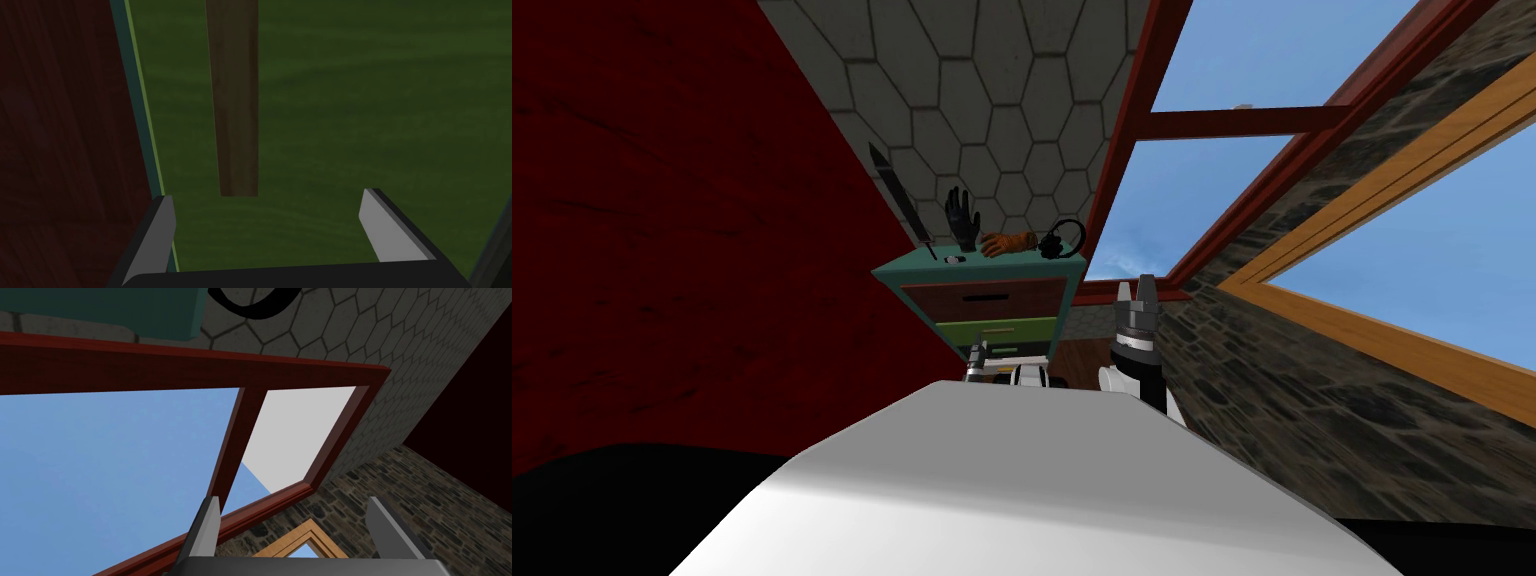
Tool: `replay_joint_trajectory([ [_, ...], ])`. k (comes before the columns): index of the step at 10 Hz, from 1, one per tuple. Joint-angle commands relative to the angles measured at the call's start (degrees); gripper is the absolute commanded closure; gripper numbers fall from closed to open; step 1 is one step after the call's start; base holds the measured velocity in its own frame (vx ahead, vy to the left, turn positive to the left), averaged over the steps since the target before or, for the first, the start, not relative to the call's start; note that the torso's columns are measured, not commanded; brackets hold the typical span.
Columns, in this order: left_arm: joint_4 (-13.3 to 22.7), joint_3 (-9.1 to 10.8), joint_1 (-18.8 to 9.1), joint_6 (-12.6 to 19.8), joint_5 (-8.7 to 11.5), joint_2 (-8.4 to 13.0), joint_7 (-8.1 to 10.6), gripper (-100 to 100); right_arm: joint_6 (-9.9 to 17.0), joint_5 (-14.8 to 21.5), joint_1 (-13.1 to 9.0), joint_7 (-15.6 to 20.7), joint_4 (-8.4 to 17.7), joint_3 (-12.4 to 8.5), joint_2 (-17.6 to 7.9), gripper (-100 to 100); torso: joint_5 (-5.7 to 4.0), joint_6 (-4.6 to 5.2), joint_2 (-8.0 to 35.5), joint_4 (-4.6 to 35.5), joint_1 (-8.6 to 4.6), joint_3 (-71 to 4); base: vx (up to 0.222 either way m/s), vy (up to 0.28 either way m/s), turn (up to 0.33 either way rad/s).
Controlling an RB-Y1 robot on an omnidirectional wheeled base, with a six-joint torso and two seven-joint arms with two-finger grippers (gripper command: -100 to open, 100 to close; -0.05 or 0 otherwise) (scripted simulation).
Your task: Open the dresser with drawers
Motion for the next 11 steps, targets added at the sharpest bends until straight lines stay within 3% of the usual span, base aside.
replay_joint_trajectory([
  [1,-1.5,0.22,-1.0,2.5,0.1,0.1,-0.03,-100,0.0,0.0,0.0,0.0,0.0,0.0,0.0,0,0.0,0.01,-0.1,0.0,0.0,-0.1,0.045,-0.001,0.003],
  [2,-0.9,0.18,-0.8,1.6,0.1,0.0,-0.05,-100,0.0,0.0,0.0,0.0,0.0,0.0,0.0,0,0.0,0.0,-0.1,0.0,-0.02,-0.1,0.02,-0.001,0.0],
  [3,0.0,0.0,0.0,0.0,0.0,0.0,0.0,100,0.0,0.0,0.0,0.0,0.0,0.0,0.0,0,0.0,0.0,0.0,0.0,-0.03,0.0,-0.025,0.0,-0.006],
  [8,-3.9,-0.55,1.3,2.5,-0.3,0.3,0.52,100,0.0,0.0,0.0,0.0,0.0,0.0,0.0,0,0.0,0.01,0.1,0.0,-0.03,0.1,-0.142,-0.014,0.014],
  [9,-3.3,-0.45,1.0,2.1,-0.2,0.3,0.46,100,0.0,0.0,0.0,0.0,0.0,0.0,0.0,0,-0.01,0.0,0.0,0.0,-0.1,0.0,-0.088,-0.024,0.004],
  [10,-3.3,-0.46,1.0,2.2,-0.2,2.2,0.48,-100,0.0,0.0,0.0,0.0,0.0,0.0,0.0,0,-0.01,0.0,-0.4,-0.1,-0.03,-0.2,-0.019,-0.006,-0.003],
  [11,-3.3,-0.45,1.0,2.3,-0.2,3.5,0.48,-100,0.0,0.0,0.0,0.0,0.0,0.0,0.0,0,0.02,0.0,-0.5,-0.1,0.06,-0.3,0.0,0.0,0.0],
])
